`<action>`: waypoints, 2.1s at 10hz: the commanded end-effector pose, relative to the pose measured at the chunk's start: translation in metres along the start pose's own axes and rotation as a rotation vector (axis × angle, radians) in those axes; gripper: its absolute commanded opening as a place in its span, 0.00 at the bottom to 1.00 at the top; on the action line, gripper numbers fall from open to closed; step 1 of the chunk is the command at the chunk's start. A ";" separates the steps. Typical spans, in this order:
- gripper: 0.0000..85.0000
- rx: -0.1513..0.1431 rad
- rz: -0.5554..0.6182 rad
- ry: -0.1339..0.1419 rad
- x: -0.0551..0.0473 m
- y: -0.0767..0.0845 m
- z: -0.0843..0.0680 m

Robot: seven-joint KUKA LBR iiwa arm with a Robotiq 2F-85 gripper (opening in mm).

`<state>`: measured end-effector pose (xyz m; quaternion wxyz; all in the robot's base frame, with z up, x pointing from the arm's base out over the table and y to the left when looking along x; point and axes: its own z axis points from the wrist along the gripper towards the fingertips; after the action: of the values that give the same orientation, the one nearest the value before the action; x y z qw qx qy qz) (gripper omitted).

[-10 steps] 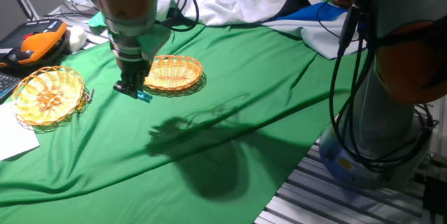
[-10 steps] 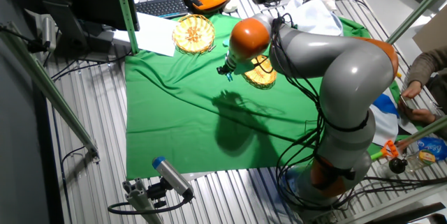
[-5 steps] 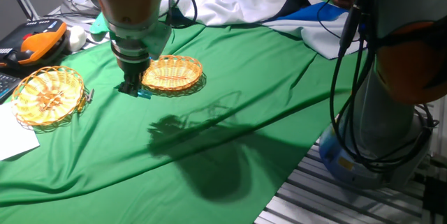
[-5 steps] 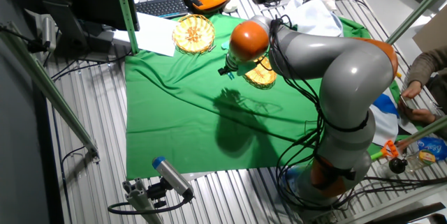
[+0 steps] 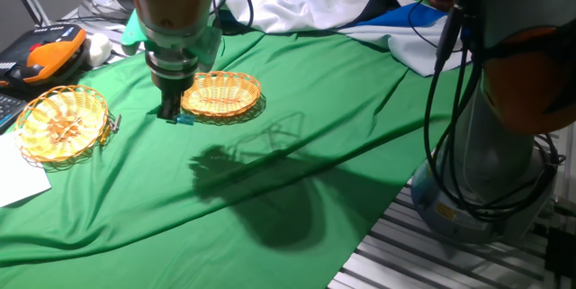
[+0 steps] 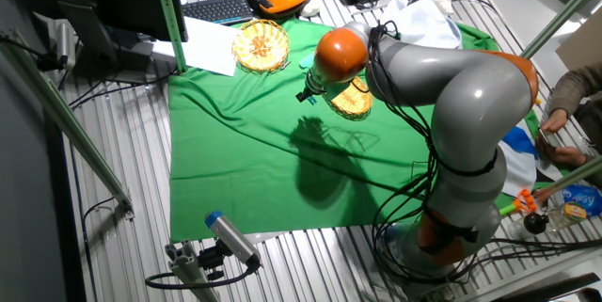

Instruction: Use a clamp

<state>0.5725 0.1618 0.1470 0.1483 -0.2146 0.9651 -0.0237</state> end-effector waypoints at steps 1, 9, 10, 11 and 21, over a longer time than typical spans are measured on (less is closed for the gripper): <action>0.00 0.001 -0.001 0.000 0.000 0.000 0.000; 0.00 -0.029 0.045 0.083 0.000 0.000 0.000; 0.00 -0.031 0.064 0.098 0.000 0.000 0.000; 0.00 -0.036 0.083 0.111 0.000 0.000 0.000; 0.00 0.006 0.271 0.163 0.000 0.000 0.000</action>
<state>0.5726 0.1618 0.1473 0.0701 -0.0800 0.9940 -0.0243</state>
